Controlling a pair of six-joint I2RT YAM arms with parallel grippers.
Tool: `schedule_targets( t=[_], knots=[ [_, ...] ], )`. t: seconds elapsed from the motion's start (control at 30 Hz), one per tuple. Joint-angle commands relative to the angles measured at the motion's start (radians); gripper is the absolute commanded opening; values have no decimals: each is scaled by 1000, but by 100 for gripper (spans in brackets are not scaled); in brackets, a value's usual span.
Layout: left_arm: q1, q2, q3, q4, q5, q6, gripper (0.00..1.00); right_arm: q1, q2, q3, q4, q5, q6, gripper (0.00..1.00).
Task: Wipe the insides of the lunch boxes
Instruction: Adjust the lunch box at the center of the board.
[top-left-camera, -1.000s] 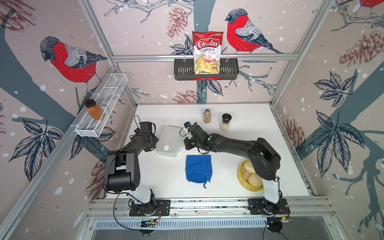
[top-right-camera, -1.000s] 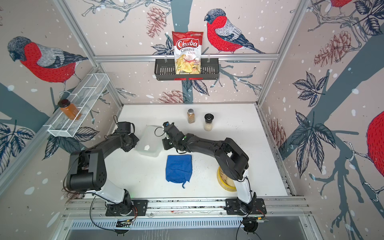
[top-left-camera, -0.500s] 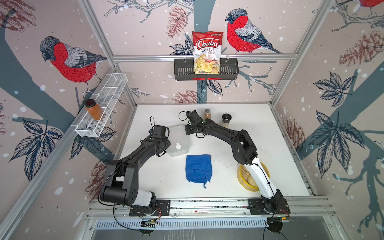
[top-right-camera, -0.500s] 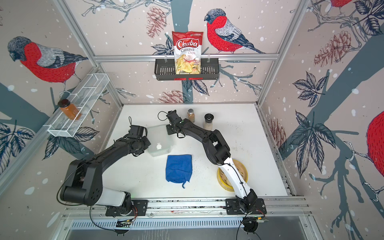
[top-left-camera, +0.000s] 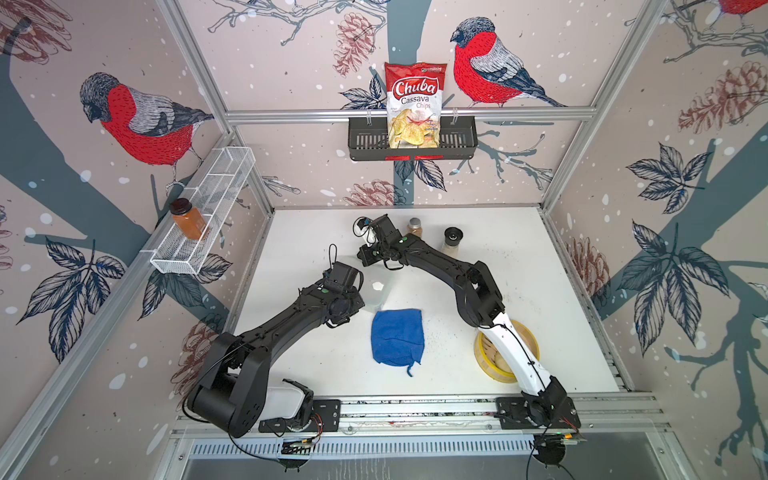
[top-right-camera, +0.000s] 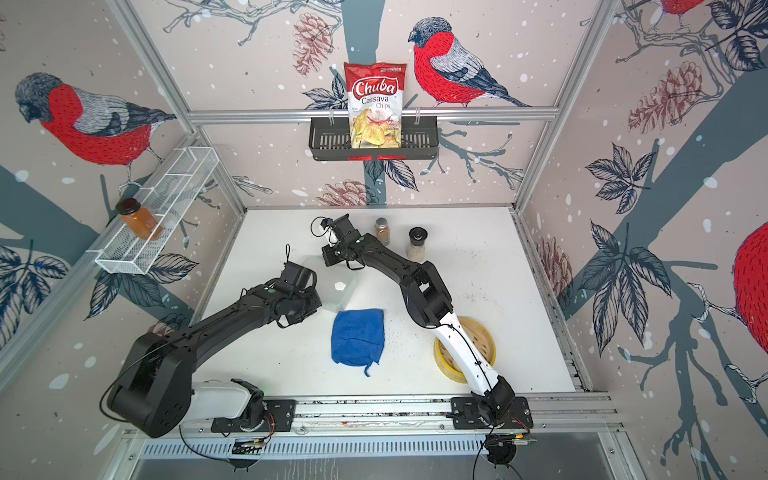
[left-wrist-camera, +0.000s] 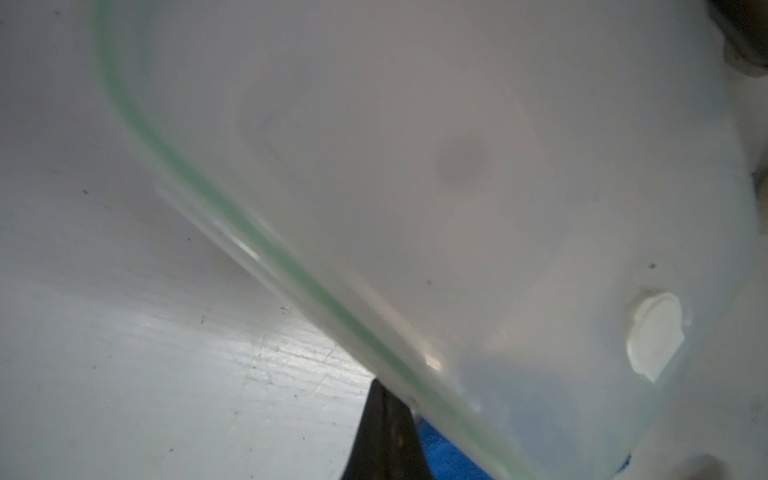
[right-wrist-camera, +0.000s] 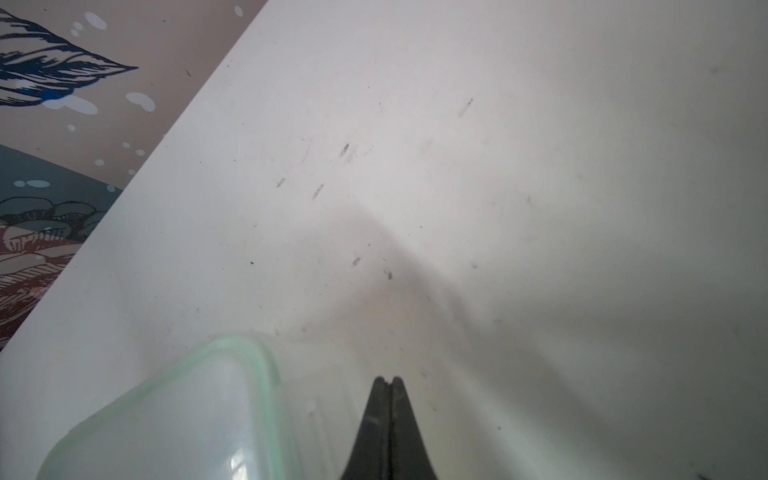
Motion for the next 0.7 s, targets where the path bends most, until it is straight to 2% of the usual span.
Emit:
schedule_targets(
  t=[0.0,0.27,0.4,0.47,0.53,0.57,0.6,0.67],
  knots=[
    [-19,-13,77,22,6,-11,0,-1,-61,-73,21,-66,23,0],
    [-20,-88,216,-79,-47,49,0,-132,-435,-540,301,-49,128,1],
    [-19,-45,300,-50,-66,98,0,-145,-565,-724,317,-54,142,3],
    [-11,2,316,17,-46,122,0,-150,-624,-845,354,-92,165,13],
    [4,62,331,89,0,141,0,-166,-669,-974,448,-188,212,39],
    [17,98,339,125,38,154,0,-178,-687,-1046,526,-242,260,49],
    [30,128,346,153,77,166,1,-191,-698,-1101,596,-290,303,54],
    [59,200,373,184,152,192,4,-213,-711,-1193,724,-359,389,57]
  ],
)
